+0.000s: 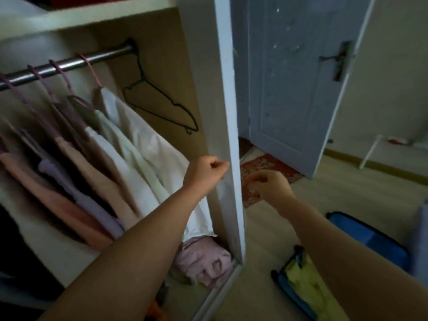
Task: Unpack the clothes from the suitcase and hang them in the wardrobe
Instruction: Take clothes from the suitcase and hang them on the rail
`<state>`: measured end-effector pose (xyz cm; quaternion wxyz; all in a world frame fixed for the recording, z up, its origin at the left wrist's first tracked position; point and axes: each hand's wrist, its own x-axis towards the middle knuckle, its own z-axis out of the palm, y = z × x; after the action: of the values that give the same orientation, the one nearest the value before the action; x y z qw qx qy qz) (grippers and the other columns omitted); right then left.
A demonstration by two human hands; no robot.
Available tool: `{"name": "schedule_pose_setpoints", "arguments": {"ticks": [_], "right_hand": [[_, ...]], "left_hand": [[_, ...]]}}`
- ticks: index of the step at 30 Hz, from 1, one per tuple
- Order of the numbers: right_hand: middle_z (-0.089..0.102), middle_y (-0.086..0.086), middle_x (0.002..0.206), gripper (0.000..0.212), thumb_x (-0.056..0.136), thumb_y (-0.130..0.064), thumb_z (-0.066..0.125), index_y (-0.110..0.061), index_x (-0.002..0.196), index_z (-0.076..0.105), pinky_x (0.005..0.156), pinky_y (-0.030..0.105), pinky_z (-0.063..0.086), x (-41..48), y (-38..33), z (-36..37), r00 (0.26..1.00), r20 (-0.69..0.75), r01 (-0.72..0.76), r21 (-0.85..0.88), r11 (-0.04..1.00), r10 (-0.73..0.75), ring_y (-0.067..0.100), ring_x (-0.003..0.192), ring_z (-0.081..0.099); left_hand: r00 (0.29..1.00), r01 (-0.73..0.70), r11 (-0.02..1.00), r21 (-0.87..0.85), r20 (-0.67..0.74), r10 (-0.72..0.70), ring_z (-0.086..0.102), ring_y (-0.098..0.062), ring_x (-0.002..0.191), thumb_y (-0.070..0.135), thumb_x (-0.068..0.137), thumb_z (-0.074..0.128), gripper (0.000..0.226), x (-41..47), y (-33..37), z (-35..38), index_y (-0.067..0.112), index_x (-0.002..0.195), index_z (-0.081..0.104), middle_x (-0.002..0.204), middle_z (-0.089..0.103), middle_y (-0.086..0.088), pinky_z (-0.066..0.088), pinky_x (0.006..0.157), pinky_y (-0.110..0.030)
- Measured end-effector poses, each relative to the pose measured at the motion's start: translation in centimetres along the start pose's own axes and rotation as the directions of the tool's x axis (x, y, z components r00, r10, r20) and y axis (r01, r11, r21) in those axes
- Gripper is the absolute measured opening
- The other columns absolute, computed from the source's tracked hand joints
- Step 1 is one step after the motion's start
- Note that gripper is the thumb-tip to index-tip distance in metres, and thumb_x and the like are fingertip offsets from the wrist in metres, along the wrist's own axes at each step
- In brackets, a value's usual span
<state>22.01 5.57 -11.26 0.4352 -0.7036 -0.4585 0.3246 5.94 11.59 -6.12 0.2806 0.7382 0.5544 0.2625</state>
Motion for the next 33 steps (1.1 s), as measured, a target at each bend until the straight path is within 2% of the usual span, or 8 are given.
{"name": "schedule_pose_setpoints", "arguments": {"ticks": [2,6,12,15,19,25,28,33], "right_hand": [[0.065,-0.007,0.076,0.017,0.087,-0.012,0.058,-0.022,0.090,0.071,0.047,0.015,0.042,-1.4,2.5,-2.7,0.995,-0.075,-0.060,-0.010,0.998,0.059,0.007,0.061,0.057],[0.068,-0.004,0.093,0.017,0.090,-0.018,0.053,-0.026,0.092,0.067,0.069,0.030,0.053,-4.0,8.5,-7.6,0.955,-0.162,-0.262,-0.068,0.963,0.248,0.017,0.082,0.062],[0.061,-0.004,0.084,0.017,0.094,-0.018,0.051,-0.022,0.096,0.067,0.049,0.024,0.042,-8.3,15.3,-13.6,0.866,-0.265,-0.455,-0.062,0.888,0.425,0.013,0.061,0.053],[0.062,-0.003,0.081,0.019,0.095,-0.017,0.050,-0.022,0.098,0.068,0.059,0.032,0.050,-9.5,17.7,-15.2,0.822,-0.313,-0.504,-0.012,0.864,0.476,0.020,0.068,0.059],[0.065,0.000,0.090,0.021,0.094,-0.018,0.051,-0.020,0.103,0.069,0.059,0.027,0.050,-9.5,21.1,-16.6,0.746,-0.366,-0.585,0.038,0.810,0.556,0.018,0.073,0.060],[0.061,-0.001,0.089,0.021,0.093,-0.016,0.053,-0.020,0.104,0.070,0.071,0.034,0.054,-8.2,26.1,-16.7,0.614,-0.388,-0.718,0.089,0.691,0.688,0.020,0.072,0.059],[0.064,0.003,0.091,0.021,0.091,-0.015,0.054,-0.019,0.104,0.070,0.065,0.029,0.051,-7.2,29.4,-15.5,0.539,-0.369,-0.779,0.122,0.615,0.757,0.020,0.070,0.059],[0.067,0.007,0.101,0.018,0.088,-0.014,0.057,-0.023,0.094,0.070,0.077,0.034,0.054,-5.1,34.5,-13.5,0.436,-0.332,-0.841,0.180,0.510,0.836,0.025,0.089,0.062]], "left_hand": [[0.998,0.012,1.000,-0.011,0.067,-0.012,0.068,-0.020,0.073,0.034,0.086,0.062,0.028,-1.1,0.8,2.6,0.012,0.068,0.068,0.071,0.071,0.000,0.055,0.073,-0.034],[0.986,0.011,1.000,-0.018,0.167,-0.008,0.069,-0.022,0.078,0.024,0.081,0.067,0.015,-3.0,2.3,7.9,0.020,0.067,0.068,0.075,0.072,0.000,0.057,0.078,-0.037],[0.927,-0.030,0.997,0.076,0.374,0.000,0.063,-0.015,0.085,0.027,0.089,0.060,0.012,-5.1,3.5,15.3,0.019,0.087,0.070,0.082,0.068,0.004,0.049,0.074,-0.026],[0.876,-0.046,0.989,0.137,0.482,-0.026,0.062,-0.018,0.089,0.027,0.091,0.059,0.014,-5.0,3.6,19.2,0.016,0.090,0.067,0.092,0.068,-0.001,0.051,0.080,-0.031],[0.808,-0.033,0.983,0.183,0.583,-0.081,0.060,-0.020,0.082,0.025,0.092,0.057,0.021,-3.9,2.9,23.9,0.021,0.071,0.057,0.092,0.068,-0.007,0.048,0.073,-0.028],[0.721,-0.046,0.975,0.216,0.683,-0.117,0.056,-0.017,0.078,0.026,0.093,0.054,0.019,-1.8,1.2,29.1,0.019,0.076,0.059,0.076,0.060,0.002,0.041,0.066,-0.024],[0.676,-0.048,0.971,0.234,0.723,-0.141,0.058,-0.015,0.078,0.024,0.093,0.053,0.016,-0.1,0.0,31.6,0.020,0.081,0.063,0.083,0.063,0.002,0.040,0.063,-0.023],[0.621,-0.072,0.954,0.292,0.761,-0.187,0.059,-0.014,0.082,0.024,0.093,0.053,0.016,2.4,-2.2,36.3,0.023,0.081,0.064,0.087,0.064,0.004,0.042,0.066,-0.023]]}}
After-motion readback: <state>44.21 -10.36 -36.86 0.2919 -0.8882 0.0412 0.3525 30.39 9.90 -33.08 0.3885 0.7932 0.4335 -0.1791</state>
